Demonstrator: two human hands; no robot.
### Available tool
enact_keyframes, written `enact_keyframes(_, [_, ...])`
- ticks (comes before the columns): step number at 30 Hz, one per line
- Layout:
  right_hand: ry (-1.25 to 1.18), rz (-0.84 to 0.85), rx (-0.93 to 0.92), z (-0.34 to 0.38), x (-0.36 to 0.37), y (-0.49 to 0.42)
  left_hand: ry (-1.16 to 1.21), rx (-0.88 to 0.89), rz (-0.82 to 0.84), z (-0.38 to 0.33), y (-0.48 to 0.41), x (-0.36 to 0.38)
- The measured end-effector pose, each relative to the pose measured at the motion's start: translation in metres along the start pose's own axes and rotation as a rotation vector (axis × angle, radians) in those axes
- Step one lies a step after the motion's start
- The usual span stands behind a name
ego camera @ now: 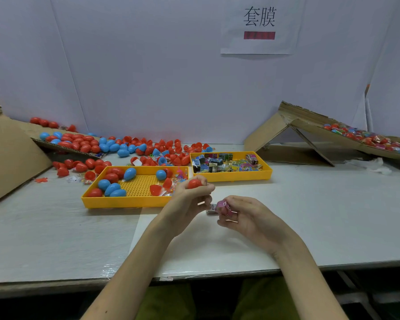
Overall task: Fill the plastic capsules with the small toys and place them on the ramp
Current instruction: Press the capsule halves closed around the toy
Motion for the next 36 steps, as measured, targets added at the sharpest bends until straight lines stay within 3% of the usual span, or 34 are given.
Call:
enact_keyframes(9, [-0.112, -0.175, -0.056, 0.006, -0.018, -0.003, 0.065, -0.052, -0.198, 0.002, -0.001, -0.014])
enact_keyframes(15, [-0.062, -0.318, -0.123, 0.013, -0.038, -0.005, -0.087, 0.074, -0.159, -0.008, 0.001, -0.008])
enact_keyframes(36, [-0.018, -0.382, -0.179, 0.02, -0.037, -0.001, -0.239, 0.157, -0.124, -0.012, 0.005, 0.0])
Point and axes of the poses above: each hand's wrist, its own y-axis away from the middle knuckle, its own x-axis out of the palm, z = x × y, the point moved 9 cm from there along -y, towards the middle knuckle, and after that the axes turned 7 degrees about -z, right-handed, at the moved point
